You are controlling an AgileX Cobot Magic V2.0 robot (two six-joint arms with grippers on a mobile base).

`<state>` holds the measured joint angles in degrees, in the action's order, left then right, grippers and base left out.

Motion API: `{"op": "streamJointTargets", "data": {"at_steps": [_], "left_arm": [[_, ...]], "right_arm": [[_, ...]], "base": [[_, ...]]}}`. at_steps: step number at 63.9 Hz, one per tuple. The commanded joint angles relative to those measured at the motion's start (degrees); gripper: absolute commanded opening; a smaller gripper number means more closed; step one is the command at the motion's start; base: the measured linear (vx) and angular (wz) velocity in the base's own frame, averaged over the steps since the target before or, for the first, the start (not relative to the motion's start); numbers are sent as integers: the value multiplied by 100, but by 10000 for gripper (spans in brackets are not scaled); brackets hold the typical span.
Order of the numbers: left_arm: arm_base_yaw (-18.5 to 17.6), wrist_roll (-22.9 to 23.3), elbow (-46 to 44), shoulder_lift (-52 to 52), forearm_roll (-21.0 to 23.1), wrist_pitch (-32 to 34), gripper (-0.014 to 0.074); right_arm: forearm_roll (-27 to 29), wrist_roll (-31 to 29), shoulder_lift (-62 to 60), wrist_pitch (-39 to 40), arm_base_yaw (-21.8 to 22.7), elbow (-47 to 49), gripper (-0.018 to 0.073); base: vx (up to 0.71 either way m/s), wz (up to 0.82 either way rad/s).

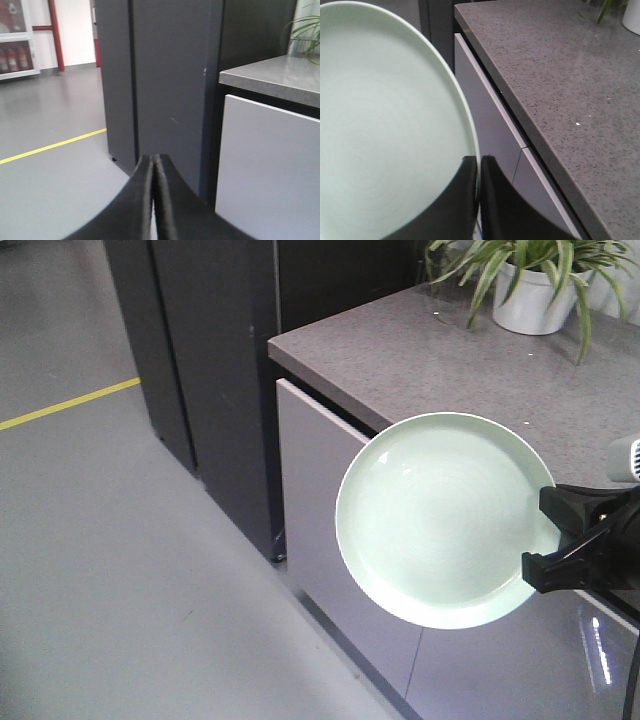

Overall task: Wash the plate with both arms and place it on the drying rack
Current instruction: 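Turn the base toward the steel sink holding the plate in the right gripper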

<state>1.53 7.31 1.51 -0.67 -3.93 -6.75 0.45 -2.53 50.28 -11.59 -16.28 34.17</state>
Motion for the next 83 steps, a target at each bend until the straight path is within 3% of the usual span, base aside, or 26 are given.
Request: {"op": "streamJointTargets", "data": {"at_steps": [1,83], "left_arm": [[4,55,123,-86,22,419,-6],[4,55,123,-86,22,419,-6]], "right_arm": [[-45,-39,-79,443,18,168,-9],[-45,-39,-79,436,18,168,-9]], "base": [[7,-26],[6,-28]]}}
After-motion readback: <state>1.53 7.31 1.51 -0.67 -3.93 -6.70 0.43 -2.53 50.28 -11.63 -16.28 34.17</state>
